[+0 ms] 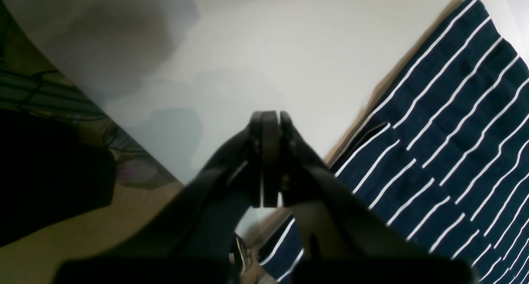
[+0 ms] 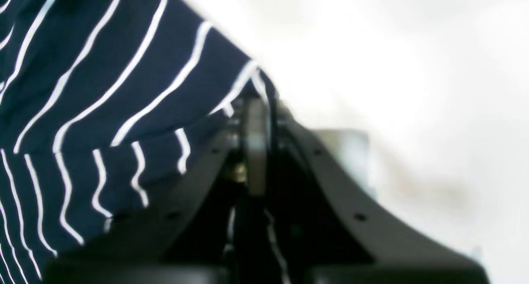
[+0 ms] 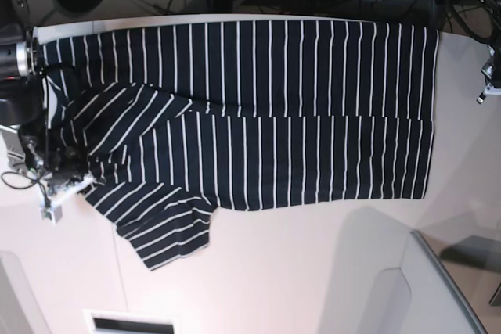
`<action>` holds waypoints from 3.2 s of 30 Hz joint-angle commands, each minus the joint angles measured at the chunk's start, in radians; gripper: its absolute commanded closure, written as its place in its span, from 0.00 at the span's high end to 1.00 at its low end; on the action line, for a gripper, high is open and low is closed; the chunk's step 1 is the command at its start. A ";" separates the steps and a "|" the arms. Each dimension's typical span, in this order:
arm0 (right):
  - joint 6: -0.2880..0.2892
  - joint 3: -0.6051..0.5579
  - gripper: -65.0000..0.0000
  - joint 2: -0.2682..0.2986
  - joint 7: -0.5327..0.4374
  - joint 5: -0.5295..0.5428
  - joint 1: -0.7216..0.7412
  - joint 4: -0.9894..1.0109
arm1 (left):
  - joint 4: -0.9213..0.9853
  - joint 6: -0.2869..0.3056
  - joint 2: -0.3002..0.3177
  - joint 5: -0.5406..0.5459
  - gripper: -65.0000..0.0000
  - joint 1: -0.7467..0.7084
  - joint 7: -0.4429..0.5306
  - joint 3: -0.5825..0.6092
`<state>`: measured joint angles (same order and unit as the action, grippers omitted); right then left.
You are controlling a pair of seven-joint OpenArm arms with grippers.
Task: Layout the t-shirt on the table in an organized manner, then fold the t-shirt properly
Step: 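Drag the grasped fabric with the right gripper to flatten the shirt, then move the left gripper to the shirt's hem corner and grasp it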
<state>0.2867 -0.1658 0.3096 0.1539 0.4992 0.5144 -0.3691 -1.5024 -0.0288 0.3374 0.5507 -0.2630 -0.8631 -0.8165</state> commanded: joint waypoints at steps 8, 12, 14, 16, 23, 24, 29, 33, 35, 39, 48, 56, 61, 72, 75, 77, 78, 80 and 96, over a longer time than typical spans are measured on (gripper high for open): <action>0.003 0.008 0.00 0.018 0.157 0.006 -0.104 -0.370 | -0.004 -0.004 0.070 0.004 0.00 0.043 0.020 0.131; -0.001 0.010 0.00 0.023 0.246 0.006 -0.142 -0.505 | 0.038 -0.004 0.091 0.004 0.00 0.093 0.018 0.158; -0.001 0.012 0.00 0.030 0.280 0.008 -0.162 -0.551 | 0.056 -0.004 0.091 0.004 0.00 0.126 0.017 0.158; -0.001 0.024 0.00 0.033 0.289 0.008 -0.188 -0.612 | 0.079 -0.004 0.091 0.004 0.18 0.152 0.017 0.159; -0.001 0.183 0.00 0.027 0.416 0.008 -0.334 -0.891 | 0.254 -0.004 0.093 0.004 0.50 0.288 0.020 0.173; -0.001 0.193 0.00 0.027 0.431 0.008 -0.354 -0.931 | 0.277 -0.004 0.102 0.002 0.50 0.308 0.021 0.201; -0.001 0.200 0.00 0.027 0.491 0.011 -0.455 -1.125 | 0.332 -0.004 0.144 0.002 0.50 0.379 0.106 0.415; -0.001 0.202 0.00 0.026 0.530 0.011 -0.523 -1.238 | 0.332 -0.004 0.139 0.002 0.50 0.382 0.160 0.446; -0.001 0.202 0.00 0.026 0.533 0.011 -0.557 -1.283 | 0.332 -0.004 0.137 0.004 0.50 0.382 0.160 0.454; -0.001 0.202 0.00 0.026 0.533 0.011 -0.629 -1.352 | 0.332 -0.004 0.137 0.004 0.50 0.382 0.160 0.457; -0.001 0.203 0.45 -0.077 0.672 0.011 -0.702 -1.326 | 0.332 -0.004 0.145 0.004 0.50 0.371 0.160 0.448; -0.001 0.364 0.50 -0.135 0.864 0.011 -0.595 -1.433 | 0.332 -0.004 0.145 0.004 0.50 0.370 0.160 0.448; -0.001 0.409 0.50 -0.131 0.981 0.009 -0.414 -1.223 | 0.332 -0.004 0.145 0.004 0.50 0.370 0.160 0.448; -0.001 0.404 0.49 -0.134 1.024 0.009 -0.267 -0.945 | 0.334 -0.004 0.147 0.004 0.50 0.362 0.160 0.446; -0.001 0.404 0.49 -0.134 1.028 0.009 -0.260 -0.939 | 0.334 -0.004 0.157 0.004 0.50 0.356 0.161 0.446; -0.001 0.404 0.49 -0.137 1.027 0.009 -0.260 -0.939 | 0.334 -0.004 0.157 0.004 0.50 0.356 0.161 0.446; -0.001 0.404 0.49 -0.137 1.025 0.009 -0.260 -0.939 | 0.334 -0.004 0.159 0.004 0.50 0.356 0.161 0.446; -0.001 0.404 0.49 -0.138 1.025 0.009 -0.262 -0.937 | 0.334 -0.004 0.159 0.004 0.50 0.356 0.161 0.446; -0.001 0.404 0.49 -0.157 0.965 0.008 -0.248 -0.813 | 0.332 -0.004 0.171 0.004 0.50 0.341 0.161 0.432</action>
<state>0.2836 0.2359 0.1429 1.1259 0.4923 0.2424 -1.1690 -1.1538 -0.0284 0.4793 0.5537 0.0631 -0.7219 -0.3733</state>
